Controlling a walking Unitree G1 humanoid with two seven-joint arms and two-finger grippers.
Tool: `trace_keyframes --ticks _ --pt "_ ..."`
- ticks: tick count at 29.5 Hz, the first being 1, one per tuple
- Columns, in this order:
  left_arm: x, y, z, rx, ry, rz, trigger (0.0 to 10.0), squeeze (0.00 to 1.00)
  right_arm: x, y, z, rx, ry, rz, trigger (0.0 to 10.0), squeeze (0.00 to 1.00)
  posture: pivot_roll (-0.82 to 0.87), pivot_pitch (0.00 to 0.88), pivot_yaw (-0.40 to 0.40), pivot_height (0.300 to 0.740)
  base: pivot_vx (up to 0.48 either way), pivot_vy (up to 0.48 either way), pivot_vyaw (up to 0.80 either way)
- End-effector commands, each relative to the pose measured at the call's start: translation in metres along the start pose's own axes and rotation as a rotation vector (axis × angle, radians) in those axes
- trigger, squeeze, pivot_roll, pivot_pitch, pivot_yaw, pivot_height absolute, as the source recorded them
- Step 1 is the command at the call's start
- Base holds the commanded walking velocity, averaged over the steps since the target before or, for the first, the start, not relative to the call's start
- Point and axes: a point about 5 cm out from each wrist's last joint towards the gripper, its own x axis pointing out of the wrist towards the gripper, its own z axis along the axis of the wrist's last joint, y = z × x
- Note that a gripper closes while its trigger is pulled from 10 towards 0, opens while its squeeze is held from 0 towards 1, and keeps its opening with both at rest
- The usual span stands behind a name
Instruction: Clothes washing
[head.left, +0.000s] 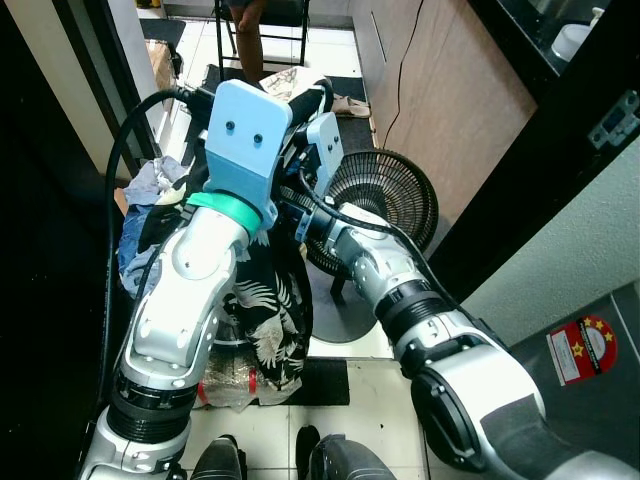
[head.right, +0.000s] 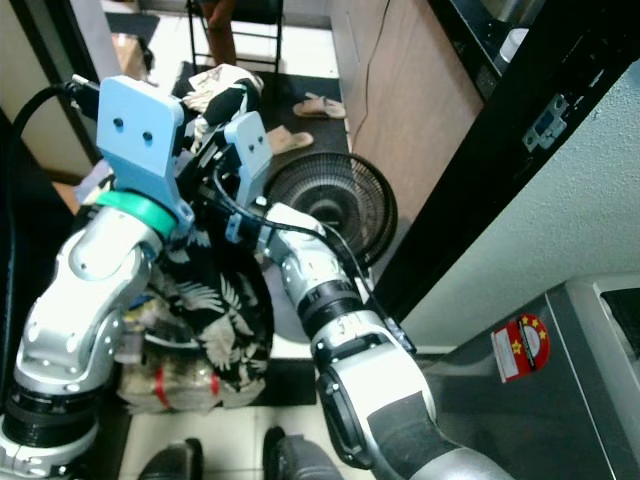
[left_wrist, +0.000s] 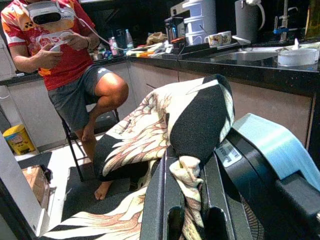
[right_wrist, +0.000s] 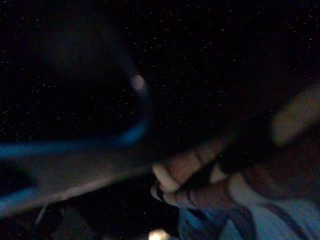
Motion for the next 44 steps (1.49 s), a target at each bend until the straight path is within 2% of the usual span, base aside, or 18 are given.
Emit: trace_keyframes --ticks 1,16,17,18,20,21,23,24,27,28,38,40,41,42,43,44 --pt "-0.001 -0.007 -0.001 -0.009 -0.002 -0.036 10.0 0.00 0.005 0.003 0.003 -0.011 -0.001 0.027 0.0 0.00 0.11 0.055 -0.034 0.740 0.000 0.000 0.00" --pt "-0.001 -0.005 -0.007 0.004 0.029 -0.005 10.0 0.00 0.002 0.000 0.005 -0.011 -0.025 0.029 0.0 0.00 0.10 0.064 -0.029 0.740 0.000 0.000 0.00" --pt "-0.001 -0.004 -0.009 0.008 0.036 -0.001 10.0 0.04 0.001 0.000 0.005 -0.011 -0.029 0.029 0.0 0.00 0.10 0.064 -0.029 0.740 0.000 0.000 0.00" --pt "-0.002 -0.003 -0.010 0.008 0.042 0.000 10.0 0.43 0.001 0.000 0.005 -0.012 -0.033 0.028 0.0 0.00 0.10 0.064 -0.029 0.740 0.000 0.000 0.00" --pt "-0.002 -0.003 -0.010 0.008 0.042 0.000 10.0 0.43 0.001 0.000 0.005 -0.012 -0.033 0.028 0.0 0.00 0.10 0.064 -0.029 0.740 0.000 0.000 0.00" --pt "-0.002 -0.003 -0.011 0.000 0.044 -0.008 10.0 1.00 0.000 -0.001 0.005 -0.014 -0.036 0.024 0.0 0.00 0.10 0.064 -0.028 0.740 0.000 0.000 0.00" --pt "-0.003 -0.004 -0.012 -0.009 0.043 -0.023 10.0 1.00 0.000 -0.001 0.005 -0.022 -0.041 0.018 0.0 0.00 0.10 0.064 -0.027 0.740 0.000 0.000 0.00" --pt "-0.004 -0.005 -0.012 -0.012 0.045 -0.034 10.0 1.00 -0.001 -0.001 0.005 -0.032 -0.042 0.012 4.0 0.00 0.10 0.064 -0.026 0.740 0.000 0.000 0.00" --pt "-0.005 -0.005 -0.013 -0.013 0.046 -0.040 10.0 1.00 -0.002 -0.001 0.005 -0.039 -0.043 0.010 4.0 0.00 0.10 0.064 -0.026 0.740 0.000 0.000 0.00" --pt "-0.007 -0.006 -0.014 -0.017 0.051 -0.050 10.0 1.00 -0.003 -0.001 0.006 -0.046 -0.050 0.005 10.0 0.00 0.10 0.065 -0.024 0.740 0.000 0.000 0.00" --pt "-0.018 -0.004 -0.016 -0.041 0.060 -0.082 10.0 1.00 -0.036 -0.007 0.017 -0.129 -0.118 -0.040 10.0 0.00 0.09 0.072 -0.019 0.740 0.000 0.000 0.00" --pt "-0.020 -0.004 -0.017 -0.042 0.064 -0.084 10.0 1.00 -0.051 -0.007 0.023 -0.160 -0.141 -0.071 10.0 0.00 0.09 0.073 -0.016 0.740 0.000 0.000 0.00" --pt "-0.020 -0.004 -0.017 -0.042 0.064 -0.084 10.0 1.00 -0.051 -0.007 0.023 -0.160 -0.141 -0.071 10.0 0.00 0.09 0.073 -0.016 0.740 0.000 0.000 0.00" --pt "-0.021 -0.003 -0.018 -0.043 0.065 -0.084 10.0 1.00 -0.064 -0.008 0.028 -0.175 -0.155 -0.104 10.0 0.00 0.09 0.073 -0.016 0.740 0.000 0.000 0.00" --pt "-0.021 -0.003 -0.018 -0.043 0.065 -0.084 10.0 1.00 -0.064 -0.008 0.028 -0.175 -0.155 -0.104 10.0 0.00 0.09 0.073 -0.016 0.740 0.000 0.000 0.00" --pt "-0.021 -0.003 -0.018 -0.046 0.064 -0.087 10.0 1.00 -0.074 -0.008 0.031 -0.193 -0.162 -0.137 10.0 0.00 0.09 0.073 -0.016 0.740 0.000 0.000 0.00"
